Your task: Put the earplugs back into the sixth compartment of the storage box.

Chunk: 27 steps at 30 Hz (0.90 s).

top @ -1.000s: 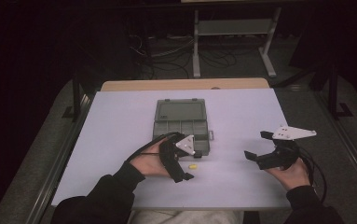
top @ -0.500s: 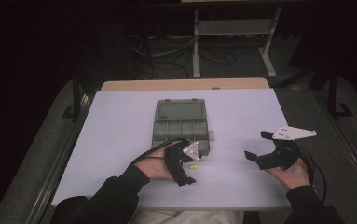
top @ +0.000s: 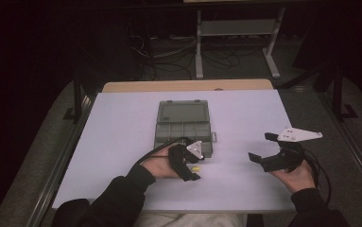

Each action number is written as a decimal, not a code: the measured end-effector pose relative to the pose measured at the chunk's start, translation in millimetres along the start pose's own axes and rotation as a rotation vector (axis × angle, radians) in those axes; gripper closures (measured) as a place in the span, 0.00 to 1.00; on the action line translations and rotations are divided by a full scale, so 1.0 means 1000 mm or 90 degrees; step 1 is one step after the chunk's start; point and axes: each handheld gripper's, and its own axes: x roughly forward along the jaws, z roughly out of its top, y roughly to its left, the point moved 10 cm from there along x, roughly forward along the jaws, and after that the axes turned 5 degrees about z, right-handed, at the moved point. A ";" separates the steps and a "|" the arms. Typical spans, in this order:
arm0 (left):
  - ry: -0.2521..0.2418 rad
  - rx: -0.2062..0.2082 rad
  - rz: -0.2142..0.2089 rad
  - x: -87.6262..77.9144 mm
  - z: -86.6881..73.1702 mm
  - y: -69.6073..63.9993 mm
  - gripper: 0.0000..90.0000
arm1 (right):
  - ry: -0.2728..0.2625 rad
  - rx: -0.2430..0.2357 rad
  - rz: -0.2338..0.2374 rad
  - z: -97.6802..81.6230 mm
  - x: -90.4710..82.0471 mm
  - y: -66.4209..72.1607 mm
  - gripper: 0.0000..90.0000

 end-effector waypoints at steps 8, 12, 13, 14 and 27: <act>0.011 -0.009 0.011 0.002 -0.005 0.008 0.64 | 0.000 0.000 0.000 0.000 0.000 0.000 0.00; 0.010 -0.009 0.014 0.004 -0.005 0.009 0.72 | 0.000 0.000 0.001 0.000 0.000 0.000 0.00; 0.011 -0.008 0.012 0.005 -0.005 0.009 0.73 | 0.000 0.001 0.001 0.000 0.000 0.000 0.00; 0.014 -0.005 0.011 0.005 -0.006 0.009 0.77 | -0.001 0.001 0.002 0.000 0.000 0.000 0.00; 0.010 0.012 0.003 -0.011 0.000 0.009 0.90 | -0.001 0.002 0.001 0.000 0.000 0.000 0.00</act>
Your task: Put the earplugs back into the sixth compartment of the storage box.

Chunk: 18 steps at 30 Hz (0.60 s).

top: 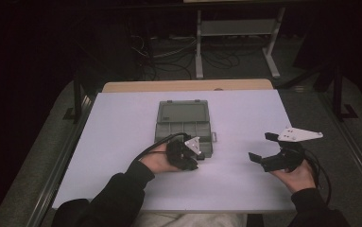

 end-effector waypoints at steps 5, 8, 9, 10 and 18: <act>-0.007 0.004 -0.003 -0.010 0.004 0.000 0.90 | -0.001 0.000 0.000 0.000 0.000 0.000 0.00; -0.007 0.008 -0.002 -0.019 0.007 0.001 0.90 | -0.001 0.001 0.000 0.000 0.000 0.000 0.00; -0.005 0.011 0.001 -0.022 0.008 0.002 0.90 | -0.001 0.001 -0.001 0.000 0.000 0.000 0.00; -0.007 0.012 0.002 -0.025 0.009 0.002 0.90 | -0.001 0.000 0.000 0.000 0.000 0.000 0.00; -0.014 0.014 0.025 -0.052 0.014 0.011 0.90 | 0.000 0.000 0.000 0.000 0.000 0.000 0.00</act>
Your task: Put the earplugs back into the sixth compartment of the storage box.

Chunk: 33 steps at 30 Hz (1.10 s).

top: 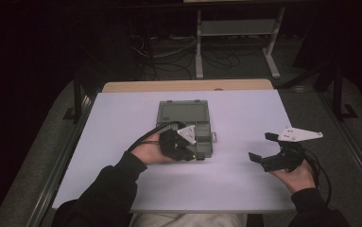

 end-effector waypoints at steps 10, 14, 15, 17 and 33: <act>0.002 -0.008 0.031 -0.025 0.002 0.019 0.90 | -0.002 0.001 0.000 0.001 -0.001 0.000 0.00; -0.002 -0.020 0.046 -0.035 -0.002 0.029 0.90 | -0.002 0.002 0.001 0.000 0.000 0.000 0.00; -0.002 -0.025 0.050 -0.037 -0.003 0.032 0.90 | -0.002 0.003 0.001 0.000 0.000 0.000 0.00; 0.005 -0.035 0.057 -0.040 -0.007 0.039 0.90 | 0.001 0.002 0.001 0.000 0.000 0.000 0.00; 0.032 -0.072 0.085 -0.017 -0.035 0.066 0.90 | 0.000 0.002 0.002 0.000 0.000 0.000 0.00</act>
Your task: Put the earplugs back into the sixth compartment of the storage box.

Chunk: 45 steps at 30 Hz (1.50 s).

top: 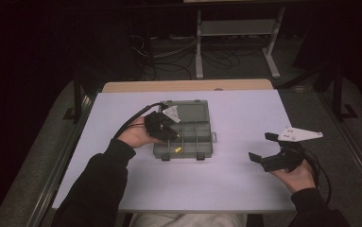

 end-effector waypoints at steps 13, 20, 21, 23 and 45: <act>0.012 -0.024 -0.006 0.018 -0.014 0.001 0.90 | 0.002 -0.002 0.001 0.000 0.001 0.000 0.00; 0.030 -0.025 -0.005 0.030 -0.020 -0.002 0.90 | 0.004 -0.002 0.002 -0.001 0.001 0.001 0.00; 0.032 -0.025 -0.005 0.031 -0.020 -0.002 0.90 | 0.004 -0.001 0.002 -0.001 0.001 0.000 0.00; 0.030 -0.027 -0.007 0.033 -0.020 -0.003 0.90 | 0.004 -0.001 0.002 -0.001 0.001 0.000 0.00; -0.028 -0.074 -0.018 0.020 -0.015 -0.004 0.55 | 0.001 -0.001 0.000 0.000 0.000 0.000 0.00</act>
